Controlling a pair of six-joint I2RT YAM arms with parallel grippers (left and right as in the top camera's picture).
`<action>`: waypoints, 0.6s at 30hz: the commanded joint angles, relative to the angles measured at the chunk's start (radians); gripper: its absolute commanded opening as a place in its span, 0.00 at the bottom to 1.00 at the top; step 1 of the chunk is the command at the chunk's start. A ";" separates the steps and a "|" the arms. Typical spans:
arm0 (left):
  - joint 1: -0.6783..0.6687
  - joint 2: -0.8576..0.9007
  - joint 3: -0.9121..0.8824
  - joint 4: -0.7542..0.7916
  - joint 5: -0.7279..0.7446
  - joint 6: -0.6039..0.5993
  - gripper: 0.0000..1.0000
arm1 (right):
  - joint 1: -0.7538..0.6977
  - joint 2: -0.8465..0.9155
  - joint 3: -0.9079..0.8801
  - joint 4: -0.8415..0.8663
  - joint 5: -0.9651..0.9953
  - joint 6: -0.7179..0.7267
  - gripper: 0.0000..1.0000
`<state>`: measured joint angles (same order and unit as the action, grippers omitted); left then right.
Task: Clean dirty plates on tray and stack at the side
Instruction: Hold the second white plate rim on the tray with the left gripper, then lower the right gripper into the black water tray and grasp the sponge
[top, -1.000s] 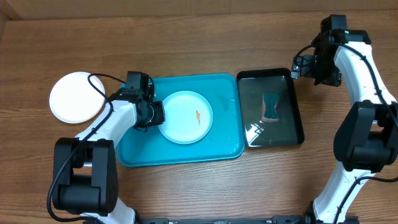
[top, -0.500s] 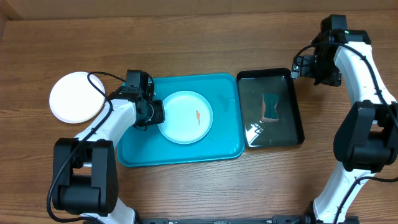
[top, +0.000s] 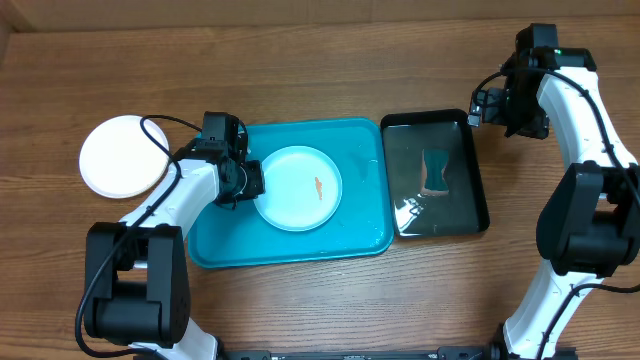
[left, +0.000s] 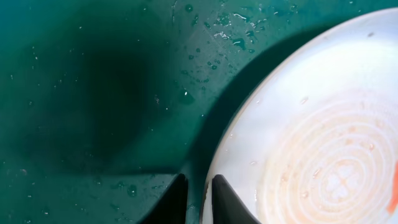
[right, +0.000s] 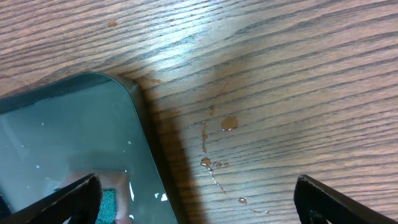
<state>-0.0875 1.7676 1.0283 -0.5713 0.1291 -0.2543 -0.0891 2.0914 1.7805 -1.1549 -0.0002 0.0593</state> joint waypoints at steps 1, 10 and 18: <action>-0.005 -0.029 0.023 0.005 -0.006 0.015 0.05 | 0.003 -0.032 0.018 0.002 -0.001 0.003 1.00; -0.005 -0.029 0.023 -0.001 -0.005 -0.019 0.04 | 0.003 -0.032 0.018 0.002 -0.001 0.003 1.00; -0.005 -0.029 0.023 0.003 -0.005 -0.030 0.04 | 0.003 -0.032 0.018 0.002 -0.001 0.003 1.00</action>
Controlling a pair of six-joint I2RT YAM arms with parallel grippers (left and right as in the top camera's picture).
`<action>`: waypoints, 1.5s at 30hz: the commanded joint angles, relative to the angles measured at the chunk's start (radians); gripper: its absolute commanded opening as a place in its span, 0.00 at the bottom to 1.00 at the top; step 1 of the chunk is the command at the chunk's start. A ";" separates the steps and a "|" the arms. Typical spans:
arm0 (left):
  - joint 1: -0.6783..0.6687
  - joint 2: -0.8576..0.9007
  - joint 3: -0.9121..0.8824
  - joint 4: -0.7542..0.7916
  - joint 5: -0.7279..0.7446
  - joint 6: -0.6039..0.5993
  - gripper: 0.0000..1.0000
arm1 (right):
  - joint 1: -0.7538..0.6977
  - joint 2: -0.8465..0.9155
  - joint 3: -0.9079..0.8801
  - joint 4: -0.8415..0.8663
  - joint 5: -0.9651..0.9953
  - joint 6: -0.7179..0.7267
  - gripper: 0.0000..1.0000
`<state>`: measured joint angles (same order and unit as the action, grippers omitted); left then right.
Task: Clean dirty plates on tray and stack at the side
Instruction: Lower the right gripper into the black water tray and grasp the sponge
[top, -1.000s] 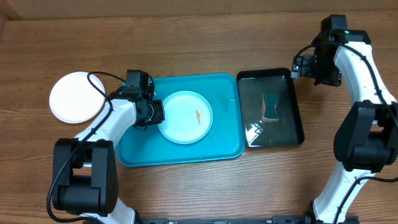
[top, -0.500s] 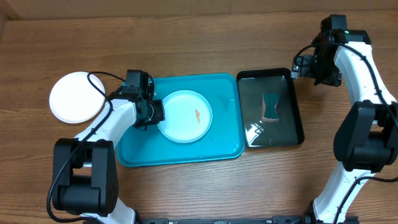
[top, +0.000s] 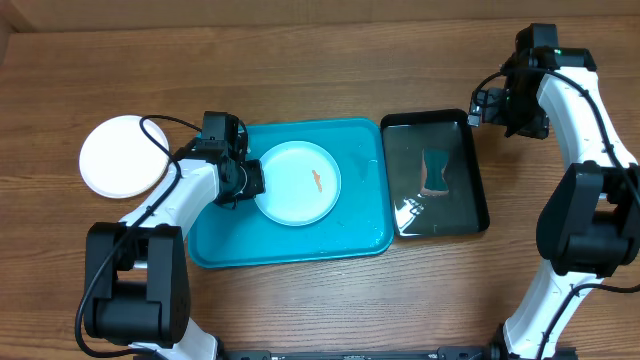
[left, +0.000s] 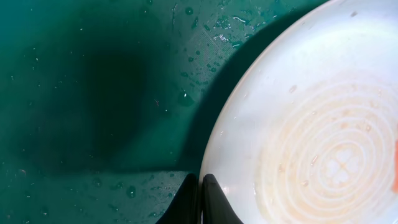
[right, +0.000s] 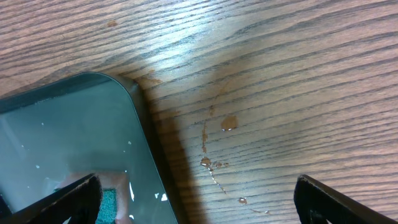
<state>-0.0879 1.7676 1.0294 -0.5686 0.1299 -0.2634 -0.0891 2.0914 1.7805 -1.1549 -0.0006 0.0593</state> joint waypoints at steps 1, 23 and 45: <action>-0.004 -0.029 0.022 0.001 -0.006 -0.021 0.04 | 0.003 -0.032 0.018 0.002 -0.001 0.003 1.00; -0.004 -0.029 0.022 0.002 0.002 -0.021 0.04 | 0.003 -0.033 0.018 -0.127 -0.386 0.150 0.74; -0.004 -0.029 0.022 0.006 0.054 -0.021 0.04 | 0.262 -0.032 -0.188 -0.117 -0.015 0.075 0.71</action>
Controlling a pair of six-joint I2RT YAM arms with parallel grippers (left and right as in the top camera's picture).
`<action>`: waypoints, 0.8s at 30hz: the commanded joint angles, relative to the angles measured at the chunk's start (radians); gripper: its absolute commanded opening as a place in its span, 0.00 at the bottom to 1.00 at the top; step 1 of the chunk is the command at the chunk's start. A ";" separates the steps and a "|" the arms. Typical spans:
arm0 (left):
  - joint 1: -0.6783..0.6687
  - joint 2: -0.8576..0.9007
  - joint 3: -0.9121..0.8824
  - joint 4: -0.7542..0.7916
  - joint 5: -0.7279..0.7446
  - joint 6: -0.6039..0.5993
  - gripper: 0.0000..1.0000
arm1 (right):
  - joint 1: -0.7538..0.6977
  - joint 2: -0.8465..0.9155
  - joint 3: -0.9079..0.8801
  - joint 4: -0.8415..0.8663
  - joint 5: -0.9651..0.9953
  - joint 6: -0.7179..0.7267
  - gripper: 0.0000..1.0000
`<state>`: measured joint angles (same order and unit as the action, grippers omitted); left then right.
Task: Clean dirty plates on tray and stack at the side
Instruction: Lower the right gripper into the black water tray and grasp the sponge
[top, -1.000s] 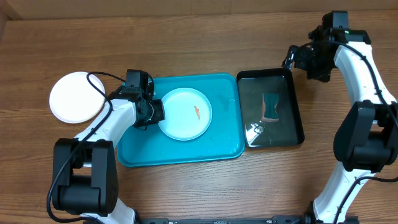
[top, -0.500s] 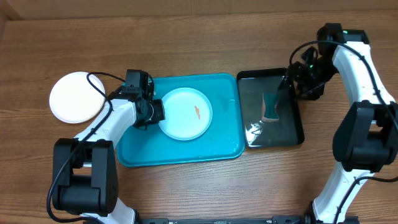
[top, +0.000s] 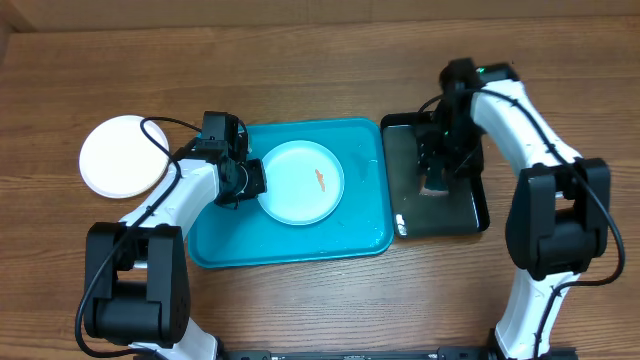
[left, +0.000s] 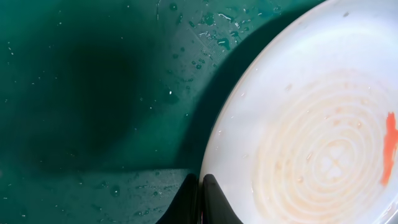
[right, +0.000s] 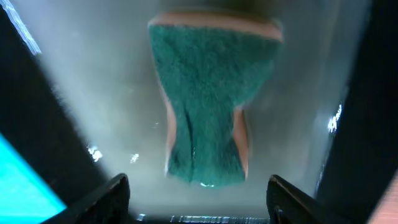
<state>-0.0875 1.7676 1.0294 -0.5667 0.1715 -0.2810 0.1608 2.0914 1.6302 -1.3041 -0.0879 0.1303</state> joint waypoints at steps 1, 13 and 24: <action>-0.005 -0.029 0.022 0.004 0.013 -0.003 0.04 | 0.018 -0.032 -0.055 0.057 0.072 0.004 0.69; -0.005 -0.029 0.022 0.003 0.013 -0.003 0.05 | 0.024 -0.032 -0.086 0.184 0.068 0.004 0.55; -0.005 -0.029 0.022 0.003 0.013 -0.004 0.05 | 0.025 -0.032 -0.096 0.160 0.068 0.004 0.43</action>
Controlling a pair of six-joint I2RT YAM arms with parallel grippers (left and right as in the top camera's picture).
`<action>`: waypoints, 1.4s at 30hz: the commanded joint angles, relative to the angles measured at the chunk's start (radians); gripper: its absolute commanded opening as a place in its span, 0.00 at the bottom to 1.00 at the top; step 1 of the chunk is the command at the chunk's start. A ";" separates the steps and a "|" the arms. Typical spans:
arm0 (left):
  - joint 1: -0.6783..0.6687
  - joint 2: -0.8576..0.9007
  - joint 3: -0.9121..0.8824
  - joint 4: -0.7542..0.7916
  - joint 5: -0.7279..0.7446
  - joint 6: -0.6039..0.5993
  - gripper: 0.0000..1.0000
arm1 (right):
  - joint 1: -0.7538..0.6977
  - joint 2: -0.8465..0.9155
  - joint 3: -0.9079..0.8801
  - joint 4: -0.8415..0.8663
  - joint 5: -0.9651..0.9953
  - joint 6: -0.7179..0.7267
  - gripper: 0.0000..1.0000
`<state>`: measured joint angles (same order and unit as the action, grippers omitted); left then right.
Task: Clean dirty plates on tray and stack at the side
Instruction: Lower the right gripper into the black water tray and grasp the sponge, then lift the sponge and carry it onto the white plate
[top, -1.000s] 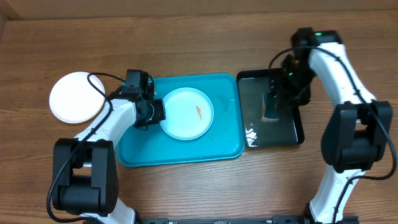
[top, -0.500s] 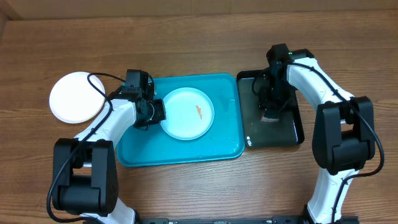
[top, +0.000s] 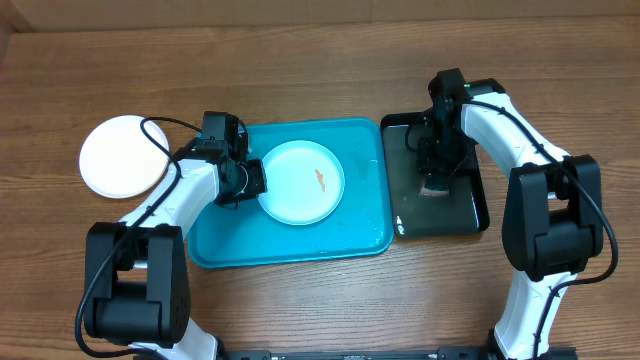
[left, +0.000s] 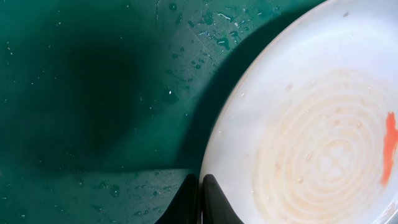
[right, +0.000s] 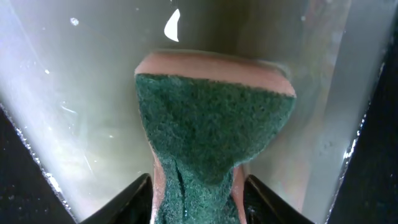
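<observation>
A white dirty plate (top: 298, 185) with an orange smear (top: 320, 179) lies on the teal tray (top: 360, 230). My left gripper (top: 252, 183) is shut on the plate's left rim; in the left wrist view its tips (left: 200, 186) pinch the plate edge (left: 249, 143). A green sponge with a pink backing (right: 214, 112) sits in the water of the black basin (top: 478, 205). My right gripper (right: 198, 186) is down in the basin with a finger (right: 142, 194) pressed against each side of the sponge, shut on it. The sponge (top: 434, 188) barely shows overhead.
A clean white plate (top: 122, 155) lies on the wooden table left of the tray. The basin's rim (right: 18, 155) stands close to my right fingers. Water drops dot the tray floor (left: 93, 93).
My right gripper was open above the sponge; now it is lower in the basin with its fingers closed in against the sponge's sides. The left gripper and plate have not moved.
First my left jaws stood slightly apart at the plate's rim and my right gripper hung open over the table beyond the basin. Then the left jaws were shut on the rim. Later the right gripper was over the sponge, and now grips it.
</observation>
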<state>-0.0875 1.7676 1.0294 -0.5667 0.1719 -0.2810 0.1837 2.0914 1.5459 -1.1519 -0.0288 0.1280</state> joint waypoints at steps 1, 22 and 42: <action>-0.005 -0.029 0.022 0.003 0.013 -0.004 0.05 | 0.002 -0.032 -0.019 0.018 0.009 0.006 0.41; -0.005 -0.029 0.022 0.004 0.013 -0.004 0.05 | 0.002 -0.032 0.084 -0.061 0.009 -0.001 0.04; -0.005 -0.029 0.022 0.011 0.051 -0.041 0.04 | 0.002 -0.033 0.090 -0.062 -0.060 0.002 0.04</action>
<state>-0.0875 1.7676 1.0294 -0.5537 0.1841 -0.3038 0.1837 2.0899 1.6093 -1.2095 -0.0753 0.1299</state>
